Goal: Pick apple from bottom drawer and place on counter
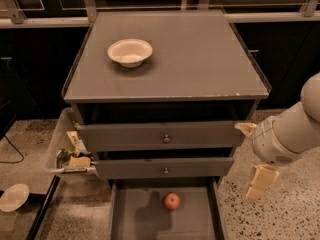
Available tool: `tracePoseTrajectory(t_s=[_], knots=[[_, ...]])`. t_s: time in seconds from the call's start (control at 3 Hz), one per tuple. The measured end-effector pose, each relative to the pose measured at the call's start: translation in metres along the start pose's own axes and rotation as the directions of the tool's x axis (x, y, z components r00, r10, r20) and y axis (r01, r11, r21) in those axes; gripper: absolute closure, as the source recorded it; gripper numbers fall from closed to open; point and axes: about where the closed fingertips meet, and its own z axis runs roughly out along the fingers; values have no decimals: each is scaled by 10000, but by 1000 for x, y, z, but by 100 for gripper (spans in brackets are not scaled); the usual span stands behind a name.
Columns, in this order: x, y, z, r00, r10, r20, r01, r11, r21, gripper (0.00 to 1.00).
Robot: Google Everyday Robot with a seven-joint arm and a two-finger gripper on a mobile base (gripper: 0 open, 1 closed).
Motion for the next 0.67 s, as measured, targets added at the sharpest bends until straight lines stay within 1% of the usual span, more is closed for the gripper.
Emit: tracePoseTrajectory(t_s=[0.33, 0.67], knots=[[0, 0, 0, 10000, 0, 0, 0, 10000, 0, 0], [9, 4, 35, 9995, 267, 178, -262, 9993, -255, 0]])
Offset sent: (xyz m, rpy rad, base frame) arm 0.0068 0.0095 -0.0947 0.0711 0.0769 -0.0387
